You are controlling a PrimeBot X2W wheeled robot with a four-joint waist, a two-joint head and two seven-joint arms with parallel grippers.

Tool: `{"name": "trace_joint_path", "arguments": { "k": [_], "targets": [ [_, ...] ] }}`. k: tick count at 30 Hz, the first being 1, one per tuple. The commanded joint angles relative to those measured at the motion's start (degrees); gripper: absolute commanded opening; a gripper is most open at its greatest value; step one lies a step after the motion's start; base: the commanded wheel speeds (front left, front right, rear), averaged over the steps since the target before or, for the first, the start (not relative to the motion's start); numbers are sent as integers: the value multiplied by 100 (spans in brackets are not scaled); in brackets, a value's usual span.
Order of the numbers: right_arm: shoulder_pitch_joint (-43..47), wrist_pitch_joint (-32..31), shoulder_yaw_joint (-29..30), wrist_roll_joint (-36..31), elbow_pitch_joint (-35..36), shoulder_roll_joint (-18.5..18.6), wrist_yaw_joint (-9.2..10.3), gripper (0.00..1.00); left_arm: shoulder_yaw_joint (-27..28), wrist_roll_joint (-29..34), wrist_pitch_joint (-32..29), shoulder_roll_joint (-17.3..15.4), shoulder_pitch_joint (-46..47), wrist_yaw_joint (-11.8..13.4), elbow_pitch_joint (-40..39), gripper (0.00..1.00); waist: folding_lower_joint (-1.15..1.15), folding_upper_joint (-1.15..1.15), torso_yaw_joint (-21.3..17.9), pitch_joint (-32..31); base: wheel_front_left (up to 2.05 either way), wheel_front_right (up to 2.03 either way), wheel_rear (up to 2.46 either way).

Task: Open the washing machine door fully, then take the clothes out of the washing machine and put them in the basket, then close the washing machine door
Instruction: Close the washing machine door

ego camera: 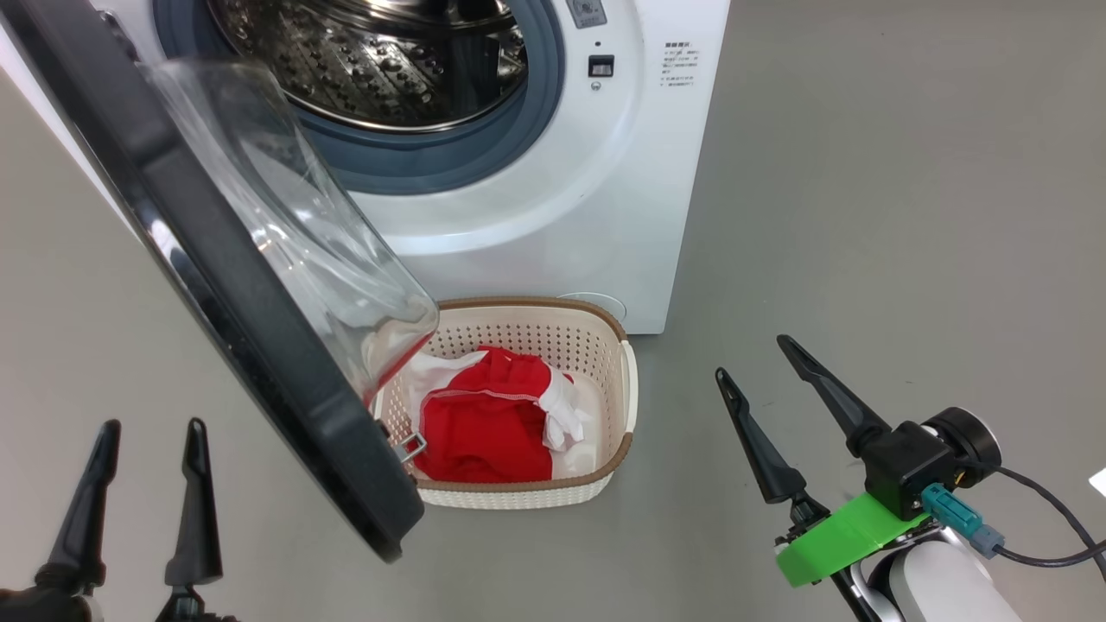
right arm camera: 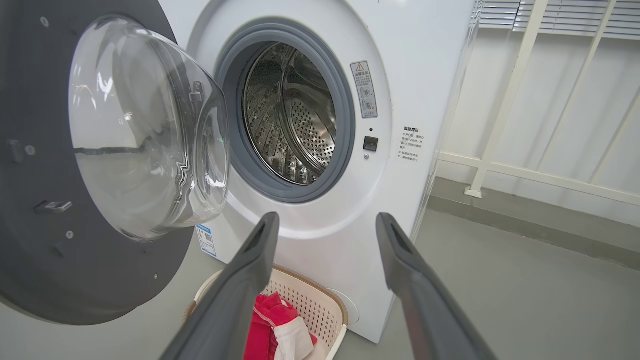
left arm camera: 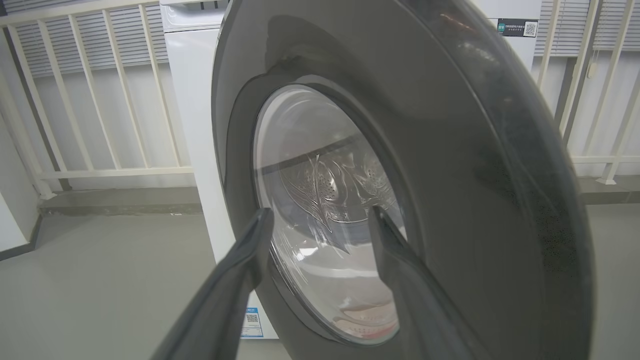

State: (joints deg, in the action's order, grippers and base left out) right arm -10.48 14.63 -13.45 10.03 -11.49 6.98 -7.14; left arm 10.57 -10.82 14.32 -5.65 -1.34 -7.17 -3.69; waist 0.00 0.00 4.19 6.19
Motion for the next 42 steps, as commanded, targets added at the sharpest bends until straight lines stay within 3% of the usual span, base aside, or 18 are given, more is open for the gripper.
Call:
{"name": "trace_joint_path", "arguments": {
  "k": [1, 9, 35, 36, 37, 38, 42],
  "targets": [
    [34, 37, -75, -21, 167, -18, -35, 100, 195, 115, 67, -52, 30, -30, -117, 100, 0, 0, 0, 0, 0, 0, 0],
    [32, 37, -67, -26, 184, -11, -35, 100, -17, 571, 67, 23, -82, -31, -211, 100, 0, 0, 15, 9, 0, 0, 0],
    [-61, 37, -100, -25, 178, 5, -35, 100, -71, 729, 68, 189, 19, -32, -268, 100, 0, 0, 76, 185, 0, 0, 0],
    [-62, 37, -103, -24, 176, 7, -35, 100, -76, 654, 68, 198, 16, -32, -241, 55, 0, 0, 77, 187, 0, 0, 0],
    [-62, 37, -105, -22, 173, 8, -35, 100, -66, 587, 68, 206, 17, -32, -209, 21, 0, 0, 78, 188, 0, 0, 0],
    [-62, 37, -107, -21, 169, 9, -35, 100, -37, 468, 68, 219, 33, -32, -187, 0, 0, 0, 79, 188, 0, 0, 0],
    [-55, 37, -108, -18, 157, 17, -35, 100, 158, -385, 68, 264, 209, -32, -176, 0, 0, 0, 82, 179, 0, 0, 0]
  ]
}}
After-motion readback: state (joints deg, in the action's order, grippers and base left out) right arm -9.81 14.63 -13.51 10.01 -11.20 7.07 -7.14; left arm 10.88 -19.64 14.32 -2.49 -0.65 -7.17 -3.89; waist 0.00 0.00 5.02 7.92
